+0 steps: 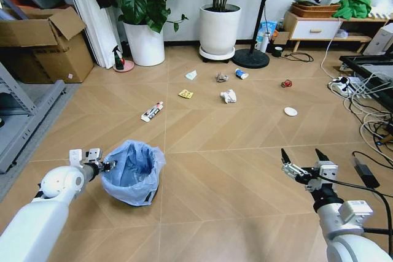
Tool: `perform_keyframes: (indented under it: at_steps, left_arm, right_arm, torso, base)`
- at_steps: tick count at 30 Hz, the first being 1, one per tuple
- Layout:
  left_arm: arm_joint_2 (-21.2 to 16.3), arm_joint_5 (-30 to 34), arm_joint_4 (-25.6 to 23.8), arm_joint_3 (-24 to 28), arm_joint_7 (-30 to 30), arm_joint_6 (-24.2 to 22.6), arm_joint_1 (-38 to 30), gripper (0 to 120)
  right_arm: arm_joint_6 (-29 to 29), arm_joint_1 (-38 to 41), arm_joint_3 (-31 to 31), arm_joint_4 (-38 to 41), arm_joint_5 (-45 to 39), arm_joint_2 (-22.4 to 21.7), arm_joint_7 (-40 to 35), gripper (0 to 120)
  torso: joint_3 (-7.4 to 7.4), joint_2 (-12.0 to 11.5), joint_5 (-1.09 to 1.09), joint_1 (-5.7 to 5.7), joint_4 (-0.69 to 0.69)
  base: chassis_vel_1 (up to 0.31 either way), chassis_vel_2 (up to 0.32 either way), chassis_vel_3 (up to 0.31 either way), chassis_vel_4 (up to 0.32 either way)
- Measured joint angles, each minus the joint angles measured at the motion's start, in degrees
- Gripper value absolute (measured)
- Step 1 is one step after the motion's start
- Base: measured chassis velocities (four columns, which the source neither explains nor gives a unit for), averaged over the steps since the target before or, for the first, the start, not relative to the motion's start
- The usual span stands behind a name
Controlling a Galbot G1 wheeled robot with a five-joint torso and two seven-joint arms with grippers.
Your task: Pick up the trash bin and place the garbage on the floor into it.
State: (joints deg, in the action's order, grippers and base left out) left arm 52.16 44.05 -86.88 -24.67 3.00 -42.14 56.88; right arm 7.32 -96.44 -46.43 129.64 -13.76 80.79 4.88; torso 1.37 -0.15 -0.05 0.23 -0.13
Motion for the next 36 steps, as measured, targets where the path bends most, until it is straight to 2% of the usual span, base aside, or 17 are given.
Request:
perform_keyframes:
  at_steps: [1,2,3,6,8,16,22,25,26,30,31,33,34,36]
  left_arm:
    - [0.06,-0.19,0.12,0.12,-0.22,0.0,-0.11,22]
    - [0.06,-0.19,0.12,0.12,-0.22,0.0,-0.11,22]
    - [0.1,-0.3,0.22,0.22,-0.34,0.0,-0.16,15]
    - [0.16,-0.61,0.37,0.41,-0.45,0.0,-0.18,9]
    - [0.18,-0.73,0.38,0.44,-0.58,0.02,-0.09,0]
    - [0.2,-0.7,-0.13,-0.15,-0.7,0.03,0.64,0]
    - [0.46,-0.49,-3.24,-3.06,-0.22,0.02,3.26,0]
    - [0.48,0.03,-7.24,-6.14,1.23,0.0,6.12,0]
    - [0.48,0.03,-7.24,-6.14,1.23,0.0,6.12,0]
    - [2.06,-0.72,-13.82,-9.82,4.73,0.0,9.57,0]
    - [2.06,-0.72,-13.82,-9.82,4.73,0.0,9.57,0]
    - [3.01,-0.77,-16.76,-11.2,7.08,0.0,10.8,0]
    - [4.04,-0.76,-19.86,-12.75,8.86,0.0,12.14,0]
    - [5.08,-1.12,-22.89,-14.57,9.49,0.0,13.98,0]
  right_arm:
    - [-0.01,0.01,-0.11,0.0,-0.02,-0.01,0.0,100]
    - [-0.01,0.01,-0.11,0.0,-0.02,-0.01,0.0,100]
    - [-0.02,0.01,-0.14,0.0,-0.03,-0.01,0.0,100]
    - [-0.03,0.03,-0.21,-0.01,-0.04,-0.01,-0.03,100]
    - [-0.04,0.04,-0.28,-0.01,-0.08,0.01,-0.18,100]
    - [-0.07,0.07,-0.33,0.0,-0.23,0.02,-0.52,100]
    - [0.23,0.62,-0.62,0.3,-1.12,-0.45,-1.12,100]
    - [1.01,1.19,-0.9,0.78,-2.7,-1.02,-1.71,100]
    - [1.01,1.19,-0.9,0.78,-2.7,-1.02,-1.71,100]
    - [2.3,1.83,-0.91,1.81,-6.06,-1.2,-4.38,100]
    - [2.3,1.83,-0.91,1.81,-6.06,-1.2,-4.38,100]
    - [2.82,2.0,-0.92,2.25,-6.47,-1.23,-5.01,100]
    - [2.94,2.25,-0.76,2.56,-6.32,-1.35,-5.19,100]
    - [2.99,2.54,-0.63,2.8,-6.24,-1.48,-5.22,100]
  torso:
    - [0.0,0.0,0.0,0.0,0.0]
    - [0.0,0.0,0.0,0.0,0.0]
    - [0.0,0.0,0.0,0.0,0.0]
    - [0.0,0.0,0.0,0.0,0.0]
    - [0.0,0.0,0.0,0.0,0.0]
    - [0.0,0.0,-0.01,0.0,-0.01]
    - [0.0,0.0,-0.01,0.0,-0.01]
    - [0.0,0.0,-0.01,0.0,0.0]
    - [0.0,0.0,-0.01,0.0,0.0]
    - [0.0,0.0,-0.02,0.0,0.01]
    - [0.0,0.0,-0.02,0.0,0.01]
    - [0.0,0.0,0.0,-0.01,0.0]
    - [0.0,0.0,0.0,-0.01,-0.01]
    - [0.0,0.0,0.02,-0.01,0.0]
  base:
    - [0.0,0.0,0.0,0.0]
    - [0.0,0.0,0.0,0.0]
    - [0.0,0.0,0.0,0.0]
    - [0.0,0.0,0.0,0.0]
    - [0.0,0.0,0.0,0.0]
    - [0.0,0.0,0.0,0.0]
    - [0.0,0.0,0.0,0.0]
    - [0.0,0.0,0.0,0.0]
    - [0.0,0.0,0.0,0.0]
    - [0.0,0.0,0.0,0.0]
    - [0.0,0.0,0.0,0.0]
    - [0.0,0.0,0.0,0.0]
    - [0.0,0.0,0.0,0.0]
    - [0.0,0.0,0.0,0.0]
